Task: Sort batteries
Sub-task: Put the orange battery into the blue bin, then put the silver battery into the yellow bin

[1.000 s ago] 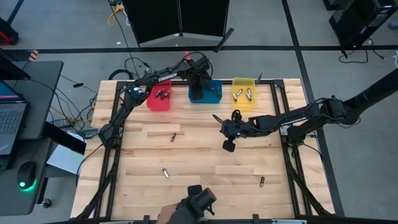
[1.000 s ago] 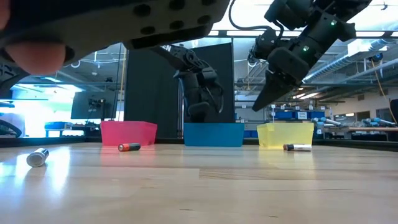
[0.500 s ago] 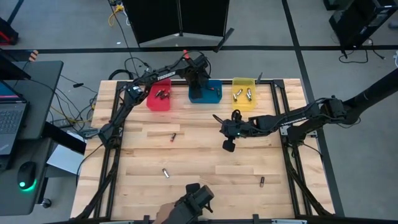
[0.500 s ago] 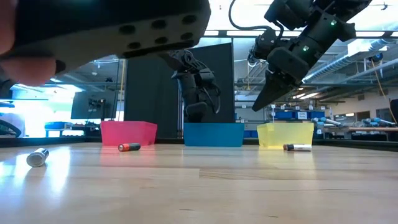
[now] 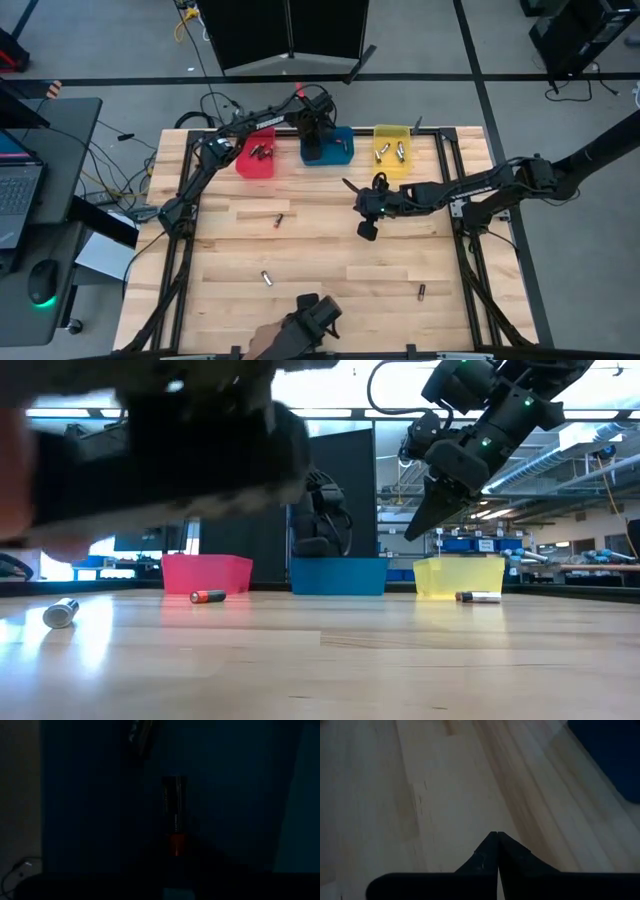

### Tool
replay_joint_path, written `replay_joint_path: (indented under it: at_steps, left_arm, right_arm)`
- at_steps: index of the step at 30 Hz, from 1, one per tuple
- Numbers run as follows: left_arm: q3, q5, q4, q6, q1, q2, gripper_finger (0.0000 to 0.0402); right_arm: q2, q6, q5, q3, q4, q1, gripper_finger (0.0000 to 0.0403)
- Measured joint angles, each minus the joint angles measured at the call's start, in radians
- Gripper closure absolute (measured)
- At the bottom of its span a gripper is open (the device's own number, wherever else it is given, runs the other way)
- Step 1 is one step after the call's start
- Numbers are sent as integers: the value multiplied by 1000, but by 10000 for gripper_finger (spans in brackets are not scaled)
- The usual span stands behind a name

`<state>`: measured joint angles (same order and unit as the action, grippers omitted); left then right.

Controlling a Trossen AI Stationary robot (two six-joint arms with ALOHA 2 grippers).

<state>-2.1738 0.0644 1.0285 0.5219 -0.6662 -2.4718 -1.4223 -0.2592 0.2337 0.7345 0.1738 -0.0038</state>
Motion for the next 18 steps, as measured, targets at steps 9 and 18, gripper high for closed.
replay_joint_path:
  at_steps: [9,18]
  left_arm:
    - [-108,-23,-14,-29,2,17,301]
    - [-130,63,-71,-47,14,98,307]
  right_arm:
    - [0,13,0,0,-6,-5,367]
    - [10,27,23,0,11,-4,331]
